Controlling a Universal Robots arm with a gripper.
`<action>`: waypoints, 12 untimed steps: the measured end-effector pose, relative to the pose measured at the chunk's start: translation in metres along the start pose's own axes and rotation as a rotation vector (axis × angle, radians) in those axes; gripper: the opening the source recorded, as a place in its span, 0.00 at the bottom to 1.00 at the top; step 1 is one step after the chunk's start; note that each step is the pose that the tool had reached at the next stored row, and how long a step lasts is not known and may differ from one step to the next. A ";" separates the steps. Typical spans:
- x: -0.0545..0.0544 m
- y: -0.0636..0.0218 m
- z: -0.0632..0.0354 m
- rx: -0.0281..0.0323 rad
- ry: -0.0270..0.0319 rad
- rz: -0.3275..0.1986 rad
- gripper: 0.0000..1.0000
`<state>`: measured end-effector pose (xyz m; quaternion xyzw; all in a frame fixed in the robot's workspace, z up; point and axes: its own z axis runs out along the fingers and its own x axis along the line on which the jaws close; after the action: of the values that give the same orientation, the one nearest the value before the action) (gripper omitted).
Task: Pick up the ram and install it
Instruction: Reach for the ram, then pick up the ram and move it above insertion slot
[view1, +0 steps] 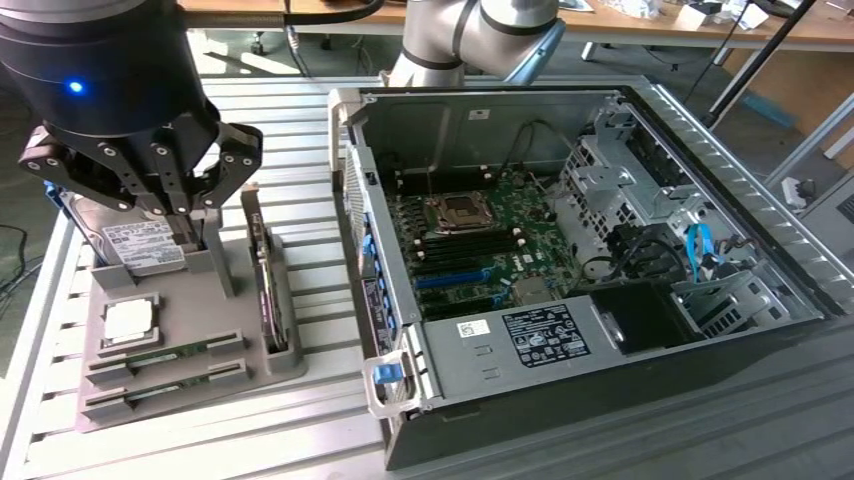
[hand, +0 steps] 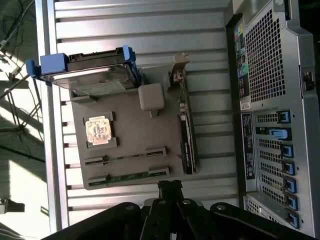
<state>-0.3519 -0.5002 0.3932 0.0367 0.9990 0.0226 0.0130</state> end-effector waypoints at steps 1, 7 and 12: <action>0.000 0.0000 0.0000 0.0000 0.0000 0.000 0.11; 0.000 0.0000 0.0001 -0.0001 -0.0001 0.000 0.11; 0.000 0.0000 0.0000 -0.0001 0.0001 -0.003 0.11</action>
<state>-0.3519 -0.5001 0.3932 0.0351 0.9990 0.0227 0.0130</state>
